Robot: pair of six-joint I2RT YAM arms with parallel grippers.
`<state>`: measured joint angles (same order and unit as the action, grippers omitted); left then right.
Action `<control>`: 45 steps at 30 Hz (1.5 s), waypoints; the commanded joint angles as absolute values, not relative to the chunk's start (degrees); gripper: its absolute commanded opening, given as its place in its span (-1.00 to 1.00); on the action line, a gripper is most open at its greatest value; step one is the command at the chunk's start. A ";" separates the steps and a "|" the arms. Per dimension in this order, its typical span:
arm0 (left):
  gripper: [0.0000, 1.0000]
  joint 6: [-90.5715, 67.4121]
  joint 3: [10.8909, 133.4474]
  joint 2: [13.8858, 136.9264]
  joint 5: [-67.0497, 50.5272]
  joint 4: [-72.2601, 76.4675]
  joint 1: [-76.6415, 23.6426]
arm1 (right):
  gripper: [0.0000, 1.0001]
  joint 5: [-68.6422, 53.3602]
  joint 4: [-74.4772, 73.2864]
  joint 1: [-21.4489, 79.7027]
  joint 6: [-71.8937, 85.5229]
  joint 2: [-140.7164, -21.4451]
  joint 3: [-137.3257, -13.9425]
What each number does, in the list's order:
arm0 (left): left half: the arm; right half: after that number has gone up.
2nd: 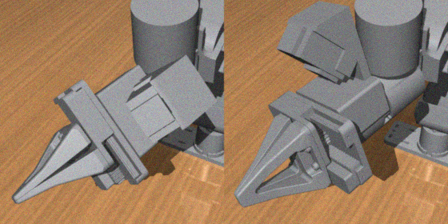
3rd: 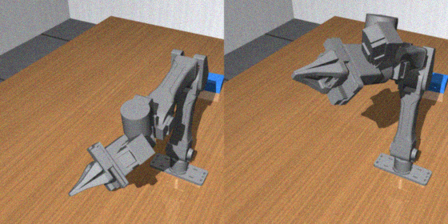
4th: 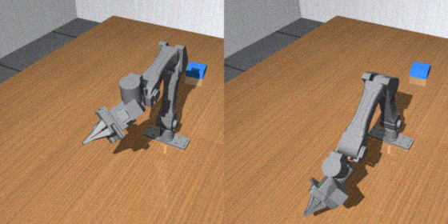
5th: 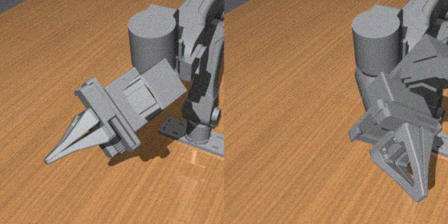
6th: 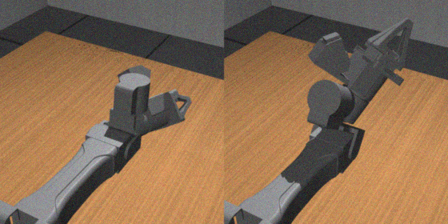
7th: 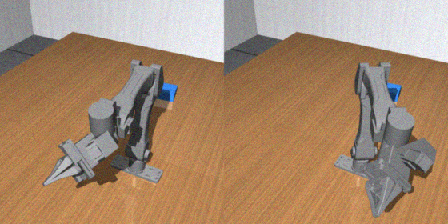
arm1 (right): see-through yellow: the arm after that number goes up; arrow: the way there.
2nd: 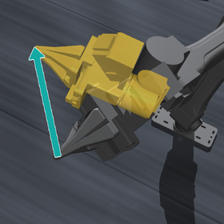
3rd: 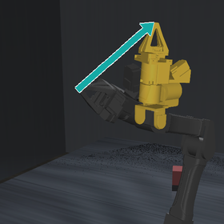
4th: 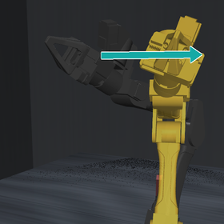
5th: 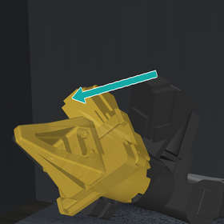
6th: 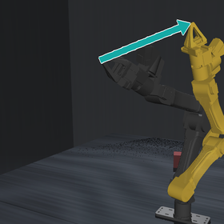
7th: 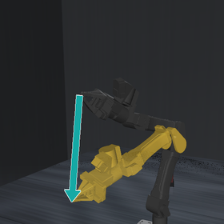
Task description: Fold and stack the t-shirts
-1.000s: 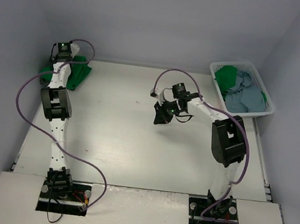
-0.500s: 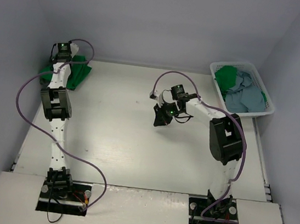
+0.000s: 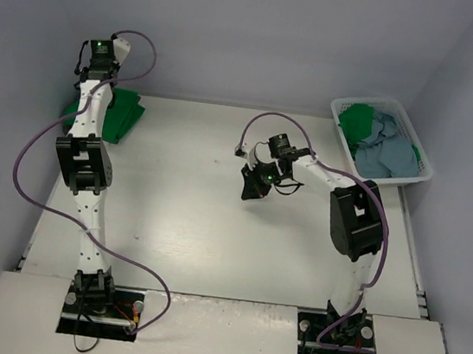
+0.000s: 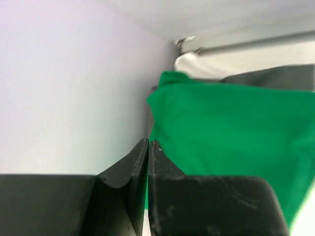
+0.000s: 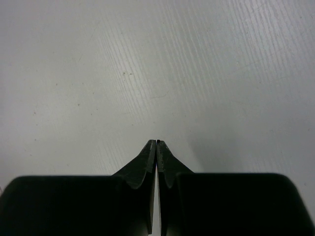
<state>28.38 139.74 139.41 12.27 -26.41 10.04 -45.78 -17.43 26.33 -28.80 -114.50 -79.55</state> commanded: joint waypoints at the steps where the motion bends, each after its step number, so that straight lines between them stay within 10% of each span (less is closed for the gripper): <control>1: -1.00 25.06 143.07 135.09 10.37 -30.21 8.70 | -1.00 -47.02 -17.67 26.81 -29.79 -108.72 -80.60; 18: -0.93 8.27 129.15 113.67 -26.80 -57.65 2.73 | -0.74 -40.17 -15.03 19.88 -26.20 -99.50 -80.33; 29: -0.09 9.74 104.43 89.59 -37.17 -57.56 -2.37 | -0.21 -30.24 -16.35 12.93 -18.29 -85.72 -75.08; 45: 0.32 12.31 74.63 66.72 -45.08 -50.81 3.50 | 0.00 -24.43 -14.85 3.78 -13.09 -75.94 -60.21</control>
